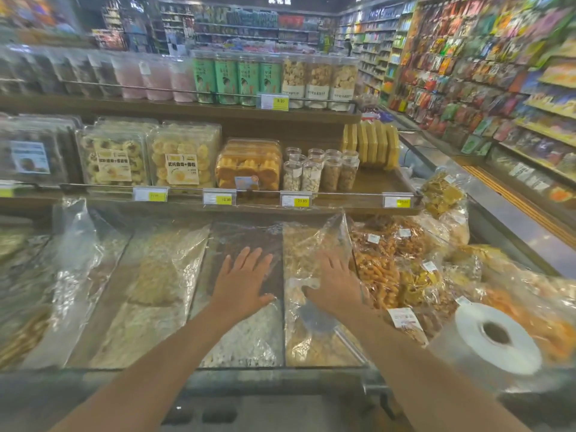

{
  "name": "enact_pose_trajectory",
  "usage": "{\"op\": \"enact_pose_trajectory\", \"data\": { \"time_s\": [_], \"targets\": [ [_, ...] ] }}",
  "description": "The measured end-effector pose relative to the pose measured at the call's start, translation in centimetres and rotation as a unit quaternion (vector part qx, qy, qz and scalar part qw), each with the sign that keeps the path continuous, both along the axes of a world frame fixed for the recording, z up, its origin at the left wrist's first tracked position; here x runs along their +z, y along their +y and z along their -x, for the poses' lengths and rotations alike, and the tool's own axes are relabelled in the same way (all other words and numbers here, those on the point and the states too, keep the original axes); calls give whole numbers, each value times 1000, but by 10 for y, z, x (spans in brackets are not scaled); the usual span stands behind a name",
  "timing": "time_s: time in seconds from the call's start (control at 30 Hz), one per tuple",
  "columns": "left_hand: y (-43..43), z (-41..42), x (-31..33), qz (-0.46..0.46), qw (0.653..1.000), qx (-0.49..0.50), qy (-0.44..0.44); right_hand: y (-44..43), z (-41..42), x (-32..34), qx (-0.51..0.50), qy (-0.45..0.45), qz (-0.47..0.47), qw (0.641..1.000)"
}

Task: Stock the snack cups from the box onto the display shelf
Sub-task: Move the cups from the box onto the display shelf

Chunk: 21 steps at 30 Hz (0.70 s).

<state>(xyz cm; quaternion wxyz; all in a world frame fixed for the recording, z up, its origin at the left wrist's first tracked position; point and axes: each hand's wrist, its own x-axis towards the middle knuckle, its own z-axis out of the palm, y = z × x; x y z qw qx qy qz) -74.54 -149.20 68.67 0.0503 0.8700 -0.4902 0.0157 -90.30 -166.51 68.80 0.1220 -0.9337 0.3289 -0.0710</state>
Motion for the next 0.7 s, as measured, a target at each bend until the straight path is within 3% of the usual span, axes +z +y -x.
{"op": "enact_pose_trajectory", "data": {
  "time_s": [0.33,0.7],
  "targets": [
    [89,52,-39,-45,996,-71,25,106,82,-53,-24,-26,-78,996],
    [106,137,-74,-72,973,-213,41,183,226,-82,-188,34,-71,979]
  ]
}}
